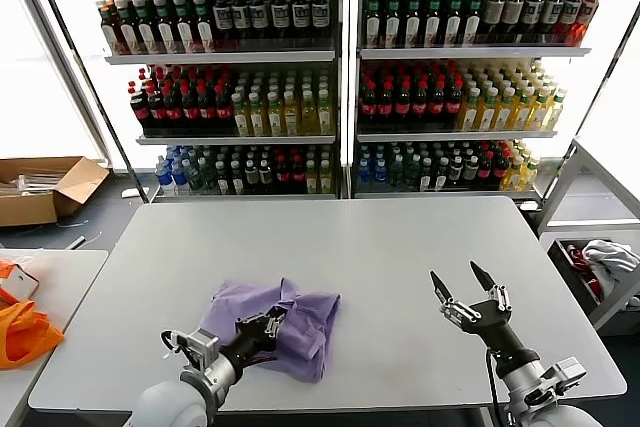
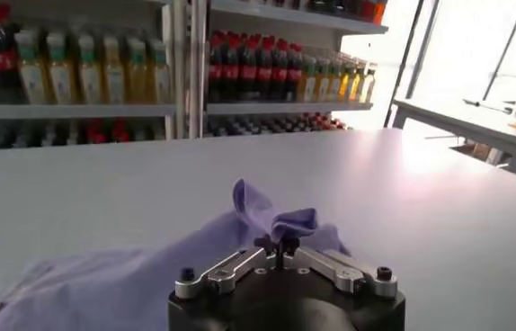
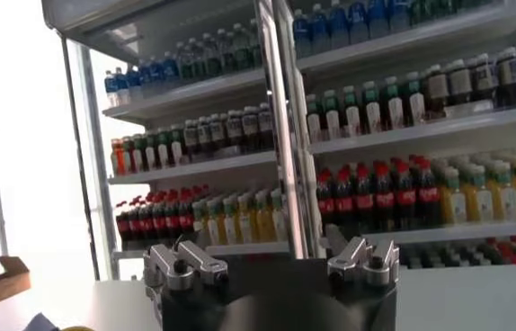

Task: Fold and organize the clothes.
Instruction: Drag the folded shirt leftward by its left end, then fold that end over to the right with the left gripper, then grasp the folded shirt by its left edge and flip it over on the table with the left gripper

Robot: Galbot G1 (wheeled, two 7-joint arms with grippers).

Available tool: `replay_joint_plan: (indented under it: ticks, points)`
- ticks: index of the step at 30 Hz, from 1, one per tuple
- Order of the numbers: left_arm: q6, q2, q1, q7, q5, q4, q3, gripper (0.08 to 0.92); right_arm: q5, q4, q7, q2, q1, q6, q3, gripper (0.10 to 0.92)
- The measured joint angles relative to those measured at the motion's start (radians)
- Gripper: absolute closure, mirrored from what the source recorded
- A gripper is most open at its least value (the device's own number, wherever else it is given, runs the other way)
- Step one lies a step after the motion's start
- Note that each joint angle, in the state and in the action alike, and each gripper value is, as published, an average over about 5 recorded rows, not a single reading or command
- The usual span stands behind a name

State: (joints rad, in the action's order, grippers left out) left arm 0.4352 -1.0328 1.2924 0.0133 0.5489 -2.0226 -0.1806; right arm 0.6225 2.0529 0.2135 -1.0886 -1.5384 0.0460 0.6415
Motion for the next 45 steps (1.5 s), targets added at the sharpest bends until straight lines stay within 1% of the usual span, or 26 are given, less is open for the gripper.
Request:
replay_joint_plan:
  ticks: [2, 4, 10, 15, 21, 27, 30, 35, 45]
  points:
    - [0.001, -0.011, -0.002, -0.005, -0.017, 0.014, 0.012, 0.886, 0.001, 0.001, 0.0, 0.0, 0.0, 0.0, 0.001, 0.203]
    - [0.001, -0.021, -0.003, -0.008, -0.031, 0.025, 0.02, 0.844, 0.002, 0.002, 0.001, 0.0, 0.0, 0.0, 0.001, 0.203]
    - [-0.006, -0.043, 0.005, -0.012, -0.047, 0.025, 0.03, 0.681, 0.0, 0.001, 0.002, -0.003, 0.002, 0.0, -0.007, 0.203]
    - [-0.008, -0.042, 0.017, -0.015, -0.031, -0.02, 0.01, 0.542, -0.001, 0.001, 0.002, -0.001, 0.007, 0.0, -0.013, 0.203]
    - [-0.021, -0.021, 0.038, -0.028, 0.035, -0.096, -0.07, 0.369, -0.001, 0.0, 0.002, 0.001, 0.01, -0.001, -0.016, 0.203]
    - [-0.028, 0.004, 0.06, -0.033, 0.085, -0.105, -0.213, 0.21, -0.001, 0.001, 0.003, 0.001, 0.003, -0.001, -0.018, 0.203]
    - [-0.028, 0.015, 0.073, -0.036, 0.1, -0.087, -0.282, 0.182, -0.003, 0.003, 0.002, 0.001, 0.002, -0.003, -0.021, 0.203]
    - [-0.029, 0.018, 0.093, -0.04, 0.116, -0.051, -0.352, 0.177, -0.006, 0.008, 0.001, 0.0, 0.001, -0.005, -0.028, 0.203]
    - [-0.041, 0.008, 0.111, -0.044, 0.132, 0.036, -0.391, 0.177, -0.014, 0.024, 0.004, -0.003, -0.002, -0.003, -0.04, 0.203]
